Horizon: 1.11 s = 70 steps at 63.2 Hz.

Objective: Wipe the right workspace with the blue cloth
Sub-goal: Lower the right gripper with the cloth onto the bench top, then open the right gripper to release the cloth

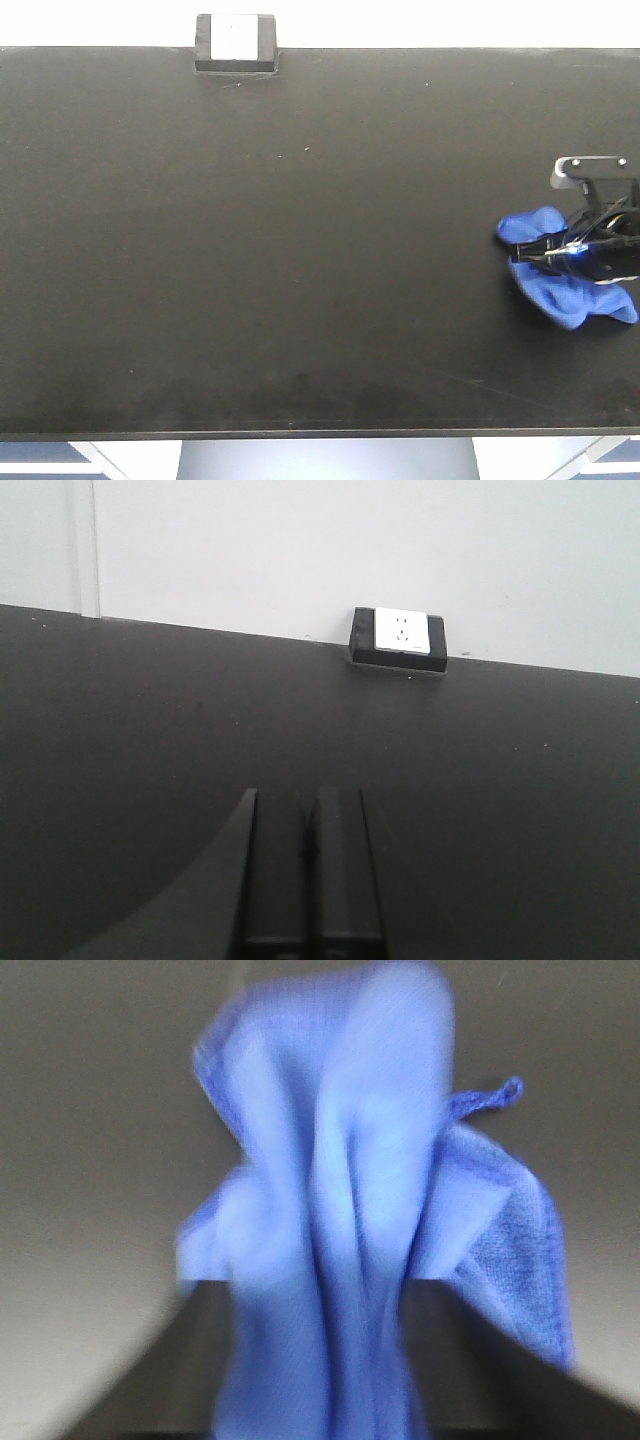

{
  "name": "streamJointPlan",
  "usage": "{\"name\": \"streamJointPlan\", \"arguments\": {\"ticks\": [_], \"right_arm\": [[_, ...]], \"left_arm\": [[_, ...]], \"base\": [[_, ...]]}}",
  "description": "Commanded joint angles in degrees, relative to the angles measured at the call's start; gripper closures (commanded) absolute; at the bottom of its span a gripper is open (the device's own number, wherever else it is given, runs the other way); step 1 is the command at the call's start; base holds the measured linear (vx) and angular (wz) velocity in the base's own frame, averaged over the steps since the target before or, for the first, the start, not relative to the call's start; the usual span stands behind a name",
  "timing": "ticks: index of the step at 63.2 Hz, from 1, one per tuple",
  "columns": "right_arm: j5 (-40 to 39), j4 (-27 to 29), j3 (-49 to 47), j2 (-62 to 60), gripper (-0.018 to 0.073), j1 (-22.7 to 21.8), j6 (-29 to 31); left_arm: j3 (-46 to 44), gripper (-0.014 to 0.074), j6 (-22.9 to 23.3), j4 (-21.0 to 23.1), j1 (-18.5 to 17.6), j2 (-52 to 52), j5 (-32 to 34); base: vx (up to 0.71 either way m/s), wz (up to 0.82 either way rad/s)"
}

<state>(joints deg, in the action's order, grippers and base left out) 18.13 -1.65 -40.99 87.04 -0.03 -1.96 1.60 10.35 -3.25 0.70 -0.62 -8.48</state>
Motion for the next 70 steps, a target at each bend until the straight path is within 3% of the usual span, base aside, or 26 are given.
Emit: {"name": "streamJointPlan", "arguments": {"ticks": [1, 10, 20, 31, 51, 70], "right_arm": [[-0.9, 0.6, -1.3, -4.1, -0.0031, -0.3, 0.7], [4.4, 1.7, -1.3, -10.2, -0.0059, -0.3, 1.4], [12.7, 7.1, -0.6, -21.6, -0.0013, -0.3, 4.9], [15.9, 10.8, -0.1, -34.1, 0.0029, -0.4, 6.2], [17.1, 10.8, -0.1, -52.3, 0.0062, -0.4, 6.2], [17.4, 9.0, 0.4, -62.1, 0.0083, -0.4, 6.2]], "left_arm": [[1.8, 0.0602, 0.5, 0.4, -0.3, -0.9, 4.7], [1.8, 0.0602, 0.5, 0.4, -0.3, -0.9, 4.7], [1.8, 0.0602, 0.5, 0.4, -0.3, -0.9, 4.7], [1.8, 0.0602, 0.5, 0.4, -0.3, -0.9, 4.7], [1.8, 0.0602, 0.5, 0.4, -0.3, -0.9, 4.7], [1.8, 0.0602, 0.5, 0.4, -0.3, -0.9, 4.7]], "base": [[0.00, 0.00], [0.00, 0.00], [0.00, 0.00], [0.00, 0.00], [0.00, 0.00], [0.00, 0.00]]}}
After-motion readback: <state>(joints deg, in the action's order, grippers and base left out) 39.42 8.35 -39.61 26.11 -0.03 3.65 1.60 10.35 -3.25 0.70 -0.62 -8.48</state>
